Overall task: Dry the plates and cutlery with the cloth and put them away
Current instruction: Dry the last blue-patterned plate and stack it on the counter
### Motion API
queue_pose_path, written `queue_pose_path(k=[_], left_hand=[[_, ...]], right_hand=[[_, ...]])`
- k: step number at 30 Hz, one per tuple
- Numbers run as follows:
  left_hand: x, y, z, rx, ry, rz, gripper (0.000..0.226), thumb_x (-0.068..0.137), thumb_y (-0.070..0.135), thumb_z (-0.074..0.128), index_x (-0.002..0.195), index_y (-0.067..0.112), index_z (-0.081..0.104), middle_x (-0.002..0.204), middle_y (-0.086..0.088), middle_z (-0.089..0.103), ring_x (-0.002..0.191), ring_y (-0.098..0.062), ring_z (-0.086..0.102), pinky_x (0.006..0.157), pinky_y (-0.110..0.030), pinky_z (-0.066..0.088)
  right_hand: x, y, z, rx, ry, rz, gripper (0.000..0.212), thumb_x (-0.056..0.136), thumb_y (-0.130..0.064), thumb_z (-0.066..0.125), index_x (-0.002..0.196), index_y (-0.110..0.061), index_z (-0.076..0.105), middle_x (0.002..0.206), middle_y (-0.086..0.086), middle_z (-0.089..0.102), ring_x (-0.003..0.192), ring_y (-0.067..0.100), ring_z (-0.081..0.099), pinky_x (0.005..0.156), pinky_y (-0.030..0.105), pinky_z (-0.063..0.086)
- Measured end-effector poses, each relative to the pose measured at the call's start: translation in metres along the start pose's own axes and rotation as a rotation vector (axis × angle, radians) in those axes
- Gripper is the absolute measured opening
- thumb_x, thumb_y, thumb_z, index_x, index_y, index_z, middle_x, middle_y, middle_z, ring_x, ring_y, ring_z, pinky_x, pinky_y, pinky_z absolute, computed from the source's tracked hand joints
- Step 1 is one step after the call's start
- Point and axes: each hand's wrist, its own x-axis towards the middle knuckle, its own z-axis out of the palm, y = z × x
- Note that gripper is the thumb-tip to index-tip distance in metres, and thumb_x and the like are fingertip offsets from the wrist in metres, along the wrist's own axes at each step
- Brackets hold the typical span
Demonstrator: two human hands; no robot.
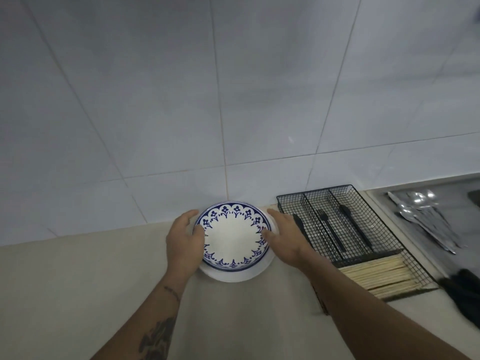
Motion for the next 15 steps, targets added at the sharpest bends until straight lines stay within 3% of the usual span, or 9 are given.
queue_pose_path(k=[4,8,12,15], left_hand=[[-0.05,0.036,0.005,-0.169,-0.041,0.057,0.036,0.092,-0.003,0.053,0.115,0.021,0.068,0.113,0.007,0.07,0.108,-0.009,0.064,0.096,-0.028,0.047],[-0.103,0.06,0.027,-0.261,-0.199,0.07,0.03,0.096,-0.002,0.055,0.112,0.019,0.07,0.108,0.005,0.073,0.103,-0.001,0.065,0.09,-0.019,0.046],[-0.153,0.078,0.06,-0.253,-0.372,0.093,0.026,0.095,-0.001,0.059,0.107,0.018,0.072,0.102,0.003,0.075,0.097,-0.007,0.069,0.093,-0.031,0.052],[-0.189,0.091,0.088,-0.222,-0.481,0.1,0.032,0.096,-0.002,0.056,0.101,0.026,0.071,0.101,0.002,0.075,0.096,-0.014,0.07,0.086,-0.032,0.052]], right_hand=[[-0.054,0.002,-0.033,0.013,0.044,-0.022,0.061,0.093,-0.032,0.058,0.149,-0.025,0.035,0.149,0.005,0.034,0.135,0.023,0.039,0.113,0.04,0.033],[-0.119,0.019,-0.069,0.03,0.087,0.014,0.058,0.09,-0.032,0.061,0.145,-0.025,0.043,0.142,0.005,0.043,0.122,0.022,0.051,0.105,0.041,0.044],[-0.18,0.053,-0.107,0.049,0.153,0.062,0.054,0.088,-0.035,0.06,0.14,-0.029,0.047,0.138,-0.001,0.046,0.113,0.014,0.055,0.098,0.033,0.046],[-0.213,0.082,-0.138,0.047,0.202,0.101,0.048,0.09,-0.032,0.061,0.137,-0.029,0.05,0.133,-0.002,0.049,0.105,0.01,0.057,0.093,0.027,0.045]])
